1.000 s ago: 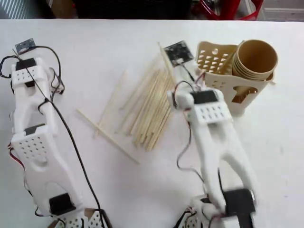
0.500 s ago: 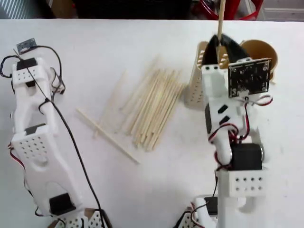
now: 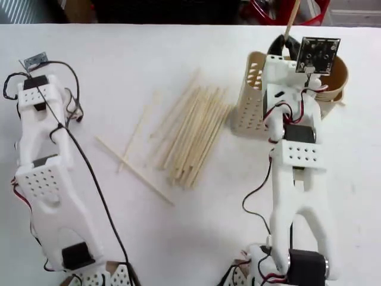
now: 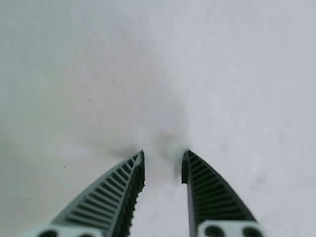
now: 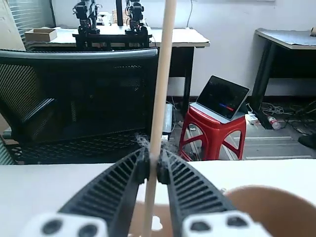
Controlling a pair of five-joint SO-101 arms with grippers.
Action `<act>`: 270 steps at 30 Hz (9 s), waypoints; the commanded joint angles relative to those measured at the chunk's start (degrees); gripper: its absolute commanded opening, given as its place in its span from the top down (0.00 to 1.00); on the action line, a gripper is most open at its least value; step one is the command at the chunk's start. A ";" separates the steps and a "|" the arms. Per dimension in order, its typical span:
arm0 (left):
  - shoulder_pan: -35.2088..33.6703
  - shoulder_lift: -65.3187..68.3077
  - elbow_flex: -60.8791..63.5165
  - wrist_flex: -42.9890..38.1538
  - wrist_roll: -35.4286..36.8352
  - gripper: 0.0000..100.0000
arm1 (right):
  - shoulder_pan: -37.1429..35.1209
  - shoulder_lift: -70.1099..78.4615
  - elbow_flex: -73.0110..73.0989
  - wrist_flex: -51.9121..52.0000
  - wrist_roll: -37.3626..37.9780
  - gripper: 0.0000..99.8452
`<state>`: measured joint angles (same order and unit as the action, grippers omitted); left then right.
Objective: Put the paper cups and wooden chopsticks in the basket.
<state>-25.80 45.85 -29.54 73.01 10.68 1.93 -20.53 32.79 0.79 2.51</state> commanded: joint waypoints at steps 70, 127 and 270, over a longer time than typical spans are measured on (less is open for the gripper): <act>24.75 -2.15 -15.91 17.32 -25.05 0.98 | -2.59 -40.75 48.62 48.31 31.21 0.98; 34.33 -13.85 -64.53 28.84 -13.80 0.90 | -2.59 -40.75 48.79 47.52 31.38 0.98; 33.54 -16.75 -54.68 4.13 -10.46 0.93 | -2.77 -40.84 50.73 43.74 31.47 0.98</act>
<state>17.98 33.45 -83.78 72.31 -0.48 -1.14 -61.05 83.87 45.45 34.33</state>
